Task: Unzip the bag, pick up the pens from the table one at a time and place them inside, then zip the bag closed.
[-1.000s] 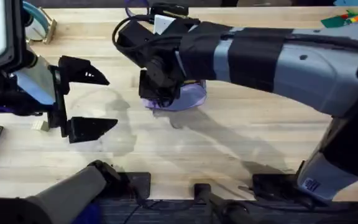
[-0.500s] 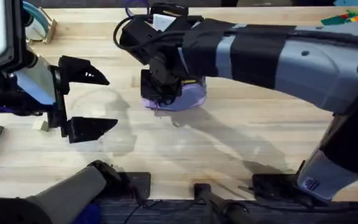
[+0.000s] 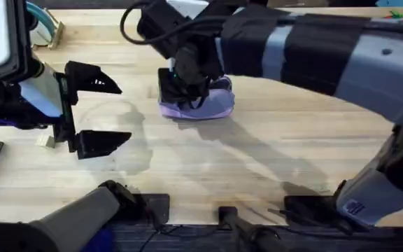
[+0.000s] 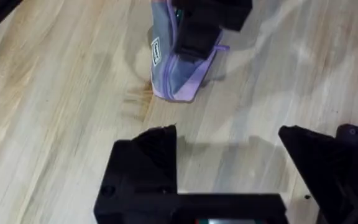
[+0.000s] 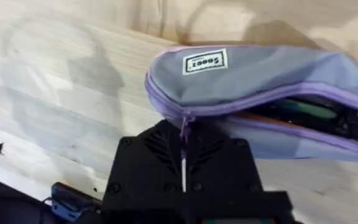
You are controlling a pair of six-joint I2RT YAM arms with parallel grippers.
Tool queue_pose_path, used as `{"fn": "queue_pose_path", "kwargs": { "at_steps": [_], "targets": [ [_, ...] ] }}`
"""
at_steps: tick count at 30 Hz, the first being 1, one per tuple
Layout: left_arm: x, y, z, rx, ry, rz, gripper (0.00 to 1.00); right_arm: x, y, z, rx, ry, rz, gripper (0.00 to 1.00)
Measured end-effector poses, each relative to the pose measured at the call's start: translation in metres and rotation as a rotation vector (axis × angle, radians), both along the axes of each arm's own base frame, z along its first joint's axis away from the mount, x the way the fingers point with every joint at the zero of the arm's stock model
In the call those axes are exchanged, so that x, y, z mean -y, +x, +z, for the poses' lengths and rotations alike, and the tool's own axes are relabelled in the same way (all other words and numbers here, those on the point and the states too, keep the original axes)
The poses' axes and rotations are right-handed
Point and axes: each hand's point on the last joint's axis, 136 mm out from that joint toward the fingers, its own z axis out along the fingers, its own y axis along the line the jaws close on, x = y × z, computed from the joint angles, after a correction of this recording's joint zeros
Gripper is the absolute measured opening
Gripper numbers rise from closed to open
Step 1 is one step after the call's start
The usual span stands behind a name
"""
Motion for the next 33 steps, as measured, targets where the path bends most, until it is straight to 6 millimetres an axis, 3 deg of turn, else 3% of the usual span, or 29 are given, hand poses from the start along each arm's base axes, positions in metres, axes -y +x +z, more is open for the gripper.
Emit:
{"fn": "queue_pose_path", "kwargs": {
  "at_steps": [12,26,33],
  "targets": [
    [0.0,0.0,0.0,0.001,0.001,0.0,0.993,0.016,0.033,0.038,0.066,0.07,-0.049,0.031],
    [-0.011,0.016,-0.002,0.083,0.053,0.002,0.994,0.007,0.024,0.047,0.038,0.109,0.017,0.031],
    [-0.011,0.024,-0.007,0.066,-0.022,0.013,0.993,0.008,0.021,0.045,0.026,0.105,0.02,0.031]
  ]
}}
